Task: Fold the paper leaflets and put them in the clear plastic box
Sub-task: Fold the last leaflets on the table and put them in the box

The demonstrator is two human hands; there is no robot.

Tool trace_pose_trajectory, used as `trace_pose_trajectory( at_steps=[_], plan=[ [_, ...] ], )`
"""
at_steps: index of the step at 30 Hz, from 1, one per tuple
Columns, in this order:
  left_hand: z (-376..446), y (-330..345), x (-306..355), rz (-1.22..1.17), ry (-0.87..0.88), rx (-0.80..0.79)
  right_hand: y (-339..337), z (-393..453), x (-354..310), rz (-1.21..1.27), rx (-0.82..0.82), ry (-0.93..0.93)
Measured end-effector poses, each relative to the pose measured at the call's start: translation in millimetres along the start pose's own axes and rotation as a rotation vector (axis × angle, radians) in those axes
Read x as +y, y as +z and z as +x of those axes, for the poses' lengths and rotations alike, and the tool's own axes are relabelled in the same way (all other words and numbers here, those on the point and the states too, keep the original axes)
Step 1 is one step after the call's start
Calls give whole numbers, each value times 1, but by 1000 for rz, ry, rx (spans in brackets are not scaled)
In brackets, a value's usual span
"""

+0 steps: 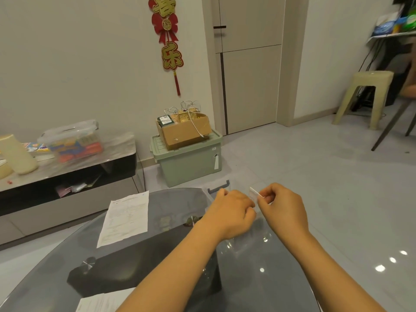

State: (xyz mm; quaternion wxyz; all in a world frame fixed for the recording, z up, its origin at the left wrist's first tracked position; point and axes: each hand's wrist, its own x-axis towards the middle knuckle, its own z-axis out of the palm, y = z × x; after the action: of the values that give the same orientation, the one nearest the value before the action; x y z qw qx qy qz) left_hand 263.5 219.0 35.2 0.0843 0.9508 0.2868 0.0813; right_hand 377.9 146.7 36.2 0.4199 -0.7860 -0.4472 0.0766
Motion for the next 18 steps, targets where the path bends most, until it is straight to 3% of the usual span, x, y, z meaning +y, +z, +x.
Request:
trace_pose_trajectory(
  at_steps=[6,13,18],
  plan=[
    [3,4,-3,66,-16,-91,2,6,-8,-212,-79,-35],
    [0,8,-8,45,-23,-3,10,13,-20,-470,-124,-96],
    [0,12,-9,-10,-90,-2,10,19,-27,-704,-248,-71]
  ],
)
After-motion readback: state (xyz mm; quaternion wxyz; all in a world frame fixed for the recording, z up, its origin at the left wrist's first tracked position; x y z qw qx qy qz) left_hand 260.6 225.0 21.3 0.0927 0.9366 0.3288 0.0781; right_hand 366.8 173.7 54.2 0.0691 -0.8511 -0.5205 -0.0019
